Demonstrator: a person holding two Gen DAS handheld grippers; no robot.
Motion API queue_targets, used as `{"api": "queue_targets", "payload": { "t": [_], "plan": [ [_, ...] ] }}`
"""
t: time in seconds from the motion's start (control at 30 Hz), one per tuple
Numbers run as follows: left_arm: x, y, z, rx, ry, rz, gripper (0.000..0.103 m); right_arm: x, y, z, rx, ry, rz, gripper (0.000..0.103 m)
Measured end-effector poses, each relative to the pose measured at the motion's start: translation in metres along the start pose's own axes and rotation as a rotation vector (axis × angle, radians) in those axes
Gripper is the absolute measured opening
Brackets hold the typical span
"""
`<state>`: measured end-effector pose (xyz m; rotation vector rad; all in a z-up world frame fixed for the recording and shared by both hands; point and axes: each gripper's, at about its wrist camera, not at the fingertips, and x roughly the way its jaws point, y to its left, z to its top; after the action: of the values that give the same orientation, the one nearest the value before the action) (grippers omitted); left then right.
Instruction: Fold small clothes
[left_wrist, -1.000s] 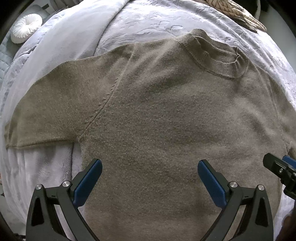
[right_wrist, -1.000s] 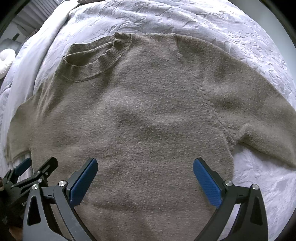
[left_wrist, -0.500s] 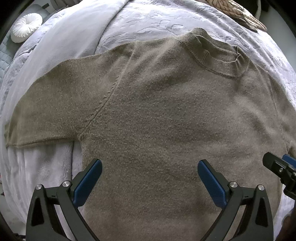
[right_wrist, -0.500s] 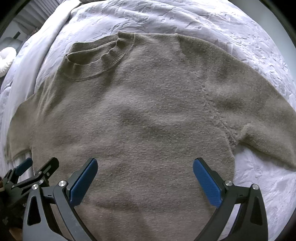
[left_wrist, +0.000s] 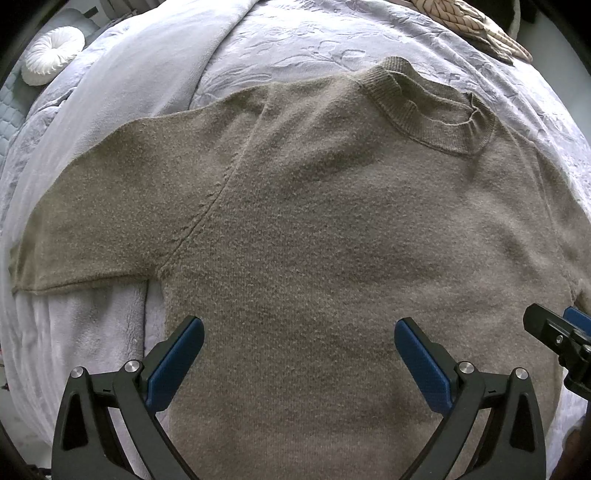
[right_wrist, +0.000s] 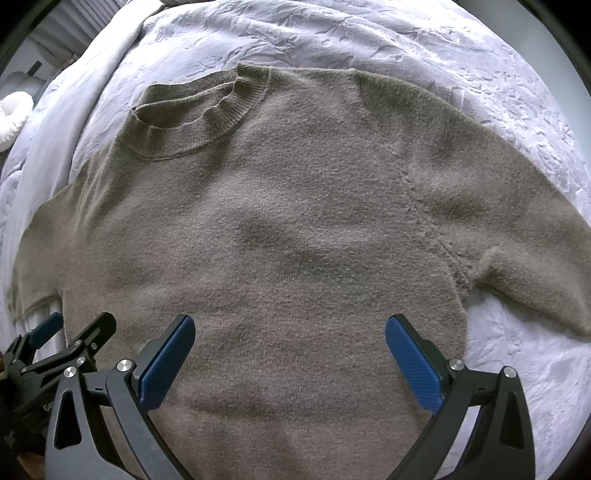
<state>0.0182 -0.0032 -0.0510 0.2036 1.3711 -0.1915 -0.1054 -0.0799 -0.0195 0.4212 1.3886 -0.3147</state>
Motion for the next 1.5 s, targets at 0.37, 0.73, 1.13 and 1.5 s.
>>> {"api": "queue_targets", "payload": {
  "t": [0.37, 0.73, 1.13, 1.5],
  "plan": [
    [0.0, -0.001, 0.0, -0.003, 0.002, 0.003, 0.103, -0.001, 0.002, -0.002, -0.003, -0.002, -0.005, 0.103],
    [0.001, -0.002, -0.001, -0.001, 0.001, 0.002, 0.103, -0.001, 0.003, -0.002, -0.006, -0.002, -0.005, 0.103],
    [0.001, 0.0, -0.002, -0.007, 0.002, 0.002, 0.103, 0.0, 0.006, -0.004, -0.007, -0.004, -0.01, 0.103],
    [0.003, 0.014, -0.011, -0.015, 0.001, -0.012, 0.103, 0.0, 0.019, -0.006, -0.021, -0.007, -0.02, 0.103]
  ]
}}
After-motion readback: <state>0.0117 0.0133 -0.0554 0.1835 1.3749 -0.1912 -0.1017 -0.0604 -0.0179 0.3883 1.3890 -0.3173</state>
